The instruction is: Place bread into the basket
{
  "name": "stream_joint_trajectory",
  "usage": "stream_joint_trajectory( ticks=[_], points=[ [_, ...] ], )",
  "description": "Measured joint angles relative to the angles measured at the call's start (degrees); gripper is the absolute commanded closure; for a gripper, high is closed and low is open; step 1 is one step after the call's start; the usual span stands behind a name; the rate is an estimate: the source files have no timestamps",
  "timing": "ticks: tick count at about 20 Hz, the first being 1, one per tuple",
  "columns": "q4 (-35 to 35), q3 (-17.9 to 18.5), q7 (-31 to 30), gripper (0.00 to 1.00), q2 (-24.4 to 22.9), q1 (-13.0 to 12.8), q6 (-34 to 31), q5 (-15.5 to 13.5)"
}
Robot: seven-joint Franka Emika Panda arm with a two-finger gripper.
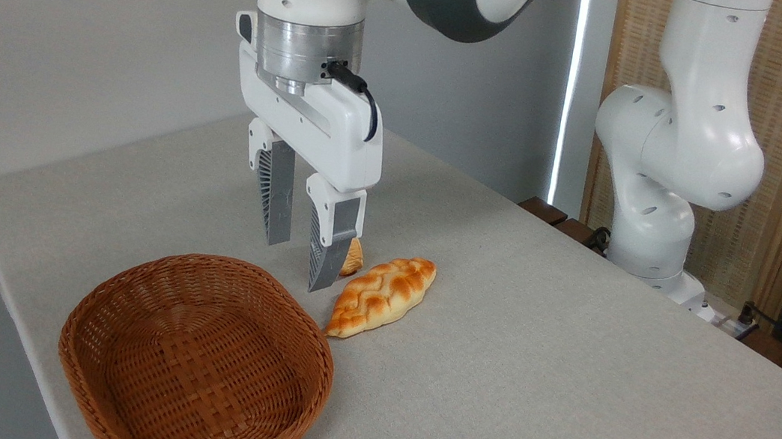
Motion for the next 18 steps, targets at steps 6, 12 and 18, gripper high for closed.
stream_joint_trajectory(
  ticks=[6, 12, 18],
  points=[
    [0.48, 0.97, -0.02, 0.0, 0.0, 0.05, 0.0, 0.0],
    [0.48, 0.98, -0.02, 0.0, 0.0, 0.04, 0.0, 0.0],
    [0.5, 0.98, -0.02, 0.0, 0.0, 0.04, 0.0, 0.0]
  ],
)
